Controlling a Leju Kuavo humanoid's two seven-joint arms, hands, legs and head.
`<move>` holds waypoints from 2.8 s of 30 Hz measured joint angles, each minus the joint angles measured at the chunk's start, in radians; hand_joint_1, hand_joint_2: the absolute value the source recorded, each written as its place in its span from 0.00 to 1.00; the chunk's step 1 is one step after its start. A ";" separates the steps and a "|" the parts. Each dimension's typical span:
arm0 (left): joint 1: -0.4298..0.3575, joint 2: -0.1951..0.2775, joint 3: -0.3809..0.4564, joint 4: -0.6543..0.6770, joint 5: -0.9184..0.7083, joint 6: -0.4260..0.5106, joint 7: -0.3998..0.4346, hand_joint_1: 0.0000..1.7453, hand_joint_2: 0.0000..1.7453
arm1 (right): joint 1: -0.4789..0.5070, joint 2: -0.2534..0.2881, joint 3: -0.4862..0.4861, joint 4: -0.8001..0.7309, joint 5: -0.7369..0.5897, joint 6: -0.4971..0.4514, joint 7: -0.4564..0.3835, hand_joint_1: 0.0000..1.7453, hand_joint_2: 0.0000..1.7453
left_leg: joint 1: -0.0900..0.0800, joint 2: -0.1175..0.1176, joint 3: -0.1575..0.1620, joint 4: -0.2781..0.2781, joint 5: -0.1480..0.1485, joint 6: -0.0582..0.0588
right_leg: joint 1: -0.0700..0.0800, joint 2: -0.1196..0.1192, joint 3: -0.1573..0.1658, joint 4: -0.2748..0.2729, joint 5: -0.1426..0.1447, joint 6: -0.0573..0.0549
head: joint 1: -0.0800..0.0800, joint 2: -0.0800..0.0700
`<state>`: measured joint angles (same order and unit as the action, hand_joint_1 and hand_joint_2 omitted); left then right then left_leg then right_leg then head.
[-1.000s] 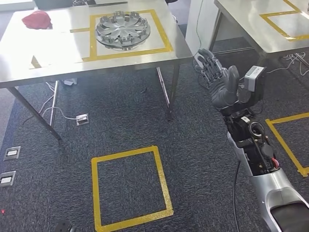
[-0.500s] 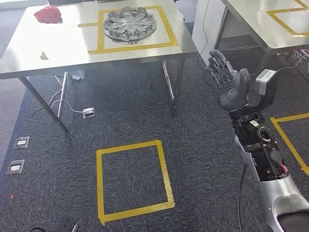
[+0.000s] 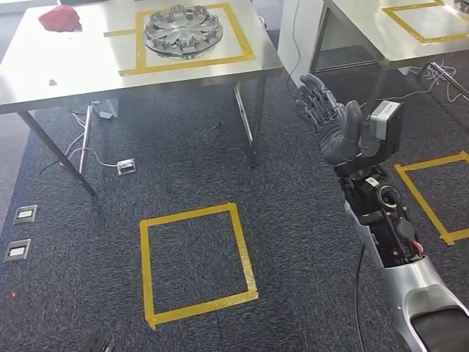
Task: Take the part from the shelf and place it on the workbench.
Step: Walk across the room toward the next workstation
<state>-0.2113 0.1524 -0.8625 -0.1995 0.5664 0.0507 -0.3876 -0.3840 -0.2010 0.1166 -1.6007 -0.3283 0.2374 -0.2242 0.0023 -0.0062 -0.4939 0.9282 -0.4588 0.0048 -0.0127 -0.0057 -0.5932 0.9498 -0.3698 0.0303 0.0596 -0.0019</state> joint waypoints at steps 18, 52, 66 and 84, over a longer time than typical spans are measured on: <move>0.009 -0.003 0.000 0.000 0.007 0.001 -0.002 0.00 0.00 | 0.006 0.001 0.002 0.000 0.006 0.006 0.000 0.00 0.00 | 0.004 0.004 -0.139 0.071 0.050 -0.025 | -0.003 0.002 0.105 -0.007 -0.103 -0.027 | 0.021 0.000; 0.024 -0.004 0.002 0.000 0.016 0.003 -0.011 0.00 0.00 | 0.016 0.002 0.008 -0.017 0.034 -0.019 0.012 0.00 0.00 | 0.005 0.018 -0.187 0.310 -0.116 -0.028 | -0.001 0.022 0.033 0.023 -0.065 -0.031 | -0.009 0.000; 0.023 0.000 0.002 0.000 0.013 0.003 -0.016 0.00 0.00 | 0.014 0.001 0.002 -0.034 0.034 -0.028 0.013 0.00 0.00 | -0.001 0.011 -0.042 -0.010 0.039 0.029 | 0.005 0.028 -0.066 0.200 -0.156 0.008 | 0.001 0.000; 0.021 -0.003 0.001 0.000 -0.001 0.003 -0.014 0.00 0.00 | 0.018 0.001 -0.002 -0.060 0.030 -0.030 0.021 0.00 0.00 | 0.007 0.013 -0.194 0.339 -0.123 -0.025 | -0.003 0.050 0.019 0.029 -0.059 -0.029 | -0.013 0.000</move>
<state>-0.1908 0.1497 -0.8614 -0.1995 0.5657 0.0534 -0.4020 -0.3656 -0.1998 0.1150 -1.6603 -0.2979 0.2070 -0.2030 0.0093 0.0066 -0.6878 1.2671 -0.5817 -0.0202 -0.0160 0.0440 -0.5737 0.9786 -0.4284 0.0017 0.0463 -0.0019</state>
